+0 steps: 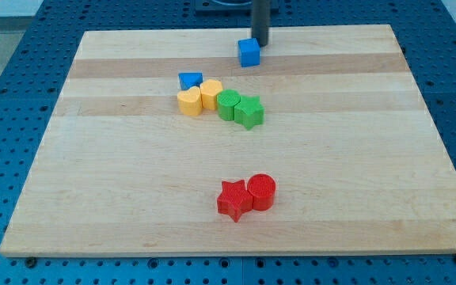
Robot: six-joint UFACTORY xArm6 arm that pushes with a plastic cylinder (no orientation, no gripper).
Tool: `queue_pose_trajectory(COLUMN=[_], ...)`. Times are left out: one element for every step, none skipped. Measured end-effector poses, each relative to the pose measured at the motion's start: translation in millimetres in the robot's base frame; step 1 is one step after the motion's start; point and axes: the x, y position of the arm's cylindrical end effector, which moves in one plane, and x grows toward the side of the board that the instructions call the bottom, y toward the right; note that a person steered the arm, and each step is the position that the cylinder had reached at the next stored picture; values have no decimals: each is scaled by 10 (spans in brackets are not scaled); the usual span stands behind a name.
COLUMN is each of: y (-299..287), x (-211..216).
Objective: Move the cube above the hexagon
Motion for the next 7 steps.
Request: queue_pose_trajectory(y=[126, 56, -191, -415, -500, -500, -499], x=[65, 215, 220, 220, 220, 213, 213])
